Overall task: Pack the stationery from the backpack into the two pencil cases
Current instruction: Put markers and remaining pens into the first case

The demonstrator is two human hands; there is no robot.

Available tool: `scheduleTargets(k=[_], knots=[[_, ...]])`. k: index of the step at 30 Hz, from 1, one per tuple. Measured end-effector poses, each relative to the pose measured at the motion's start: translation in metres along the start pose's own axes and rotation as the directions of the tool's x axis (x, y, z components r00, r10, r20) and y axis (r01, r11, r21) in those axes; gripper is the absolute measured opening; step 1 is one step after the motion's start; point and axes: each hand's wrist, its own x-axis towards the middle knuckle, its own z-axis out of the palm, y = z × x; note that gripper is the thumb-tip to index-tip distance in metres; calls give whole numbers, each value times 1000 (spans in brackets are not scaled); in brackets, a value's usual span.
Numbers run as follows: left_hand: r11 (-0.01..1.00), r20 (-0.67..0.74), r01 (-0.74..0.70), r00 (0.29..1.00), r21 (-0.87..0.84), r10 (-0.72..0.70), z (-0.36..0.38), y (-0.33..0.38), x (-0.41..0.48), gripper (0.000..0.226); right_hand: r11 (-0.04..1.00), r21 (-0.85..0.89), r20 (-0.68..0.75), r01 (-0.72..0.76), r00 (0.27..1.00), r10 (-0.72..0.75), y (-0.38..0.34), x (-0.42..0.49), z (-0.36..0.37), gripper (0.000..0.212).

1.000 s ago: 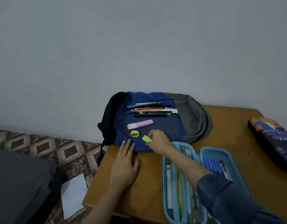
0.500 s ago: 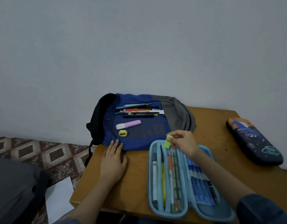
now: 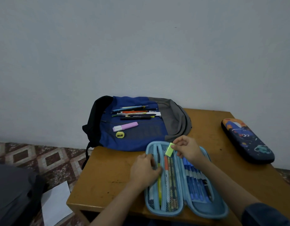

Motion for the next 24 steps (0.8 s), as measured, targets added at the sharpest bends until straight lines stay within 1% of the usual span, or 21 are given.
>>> scheduleTargets(k=[7, 11, 14, 16, 18, 20, 22, 24], knots=[[997, -18, 28, 999, -79, -30, -1, -5, -2, 16, 999, -49, 31, 0, 1000, 1, 1, 0, 12, 14], [997, -33, 22, 999, -75, -25, -4, -5, -2, 11, 991, -131, 25, 32, 999, -29, 0, 3, 23, 19], [1000, -45, 5, 999, -27, -6, -6, -4, -2, 12, 980, -189, 8, 69, 998, -69, -4, 9, 29, 22], [999, -40, 28, 999, -31, -29, -7, -6, -1, 11, 964, -243, 22, 107, 994, -105, -6, 11, 33, 21], [994, -27, 72, 997, -79, -75, -7, -8, -1, 11, 933, -330, 61, 140, 990, -127, -8, 13, 35, 17], [971, -17, 140, 989, -192, -146, -7, -9, -2, 15, 901, -410, 88, 139, 990, -112, -11, 16, 35, 17], [935, -1, 209, 976, -288, -219, -6, -10, -3, 20, 890, -443, 93, 109, 993, -76, -14, 19, 32, 20], [893, 19, 267, 960, -362, -279, -5, -10, -5, 26, 894, -437, 104, 93, 993, -52, -15, 22, 30, 21]])
